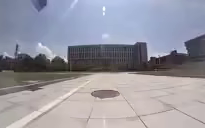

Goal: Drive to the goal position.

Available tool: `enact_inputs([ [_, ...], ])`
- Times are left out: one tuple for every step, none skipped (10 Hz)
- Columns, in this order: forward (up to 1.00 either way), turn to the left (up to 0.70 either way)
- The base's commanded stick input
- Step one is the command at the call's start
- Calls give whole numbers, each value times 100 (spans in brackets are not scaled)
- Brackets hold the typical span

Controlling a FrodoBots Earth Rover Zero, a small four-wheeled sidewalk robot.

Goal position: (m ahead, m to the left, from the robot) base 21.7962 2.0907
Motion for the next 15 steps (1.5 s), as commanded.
enact_inputs([
  [50,1],
  [50,1],
  [50,1],
  [50,1],
  [50,1],
  [50,1],
  [50,1],
  [50,1],
  [50,1],
  [50,1],
  [50,1],
  [50,1],
  [50,1],
  [50,1],
  [50,1],
])
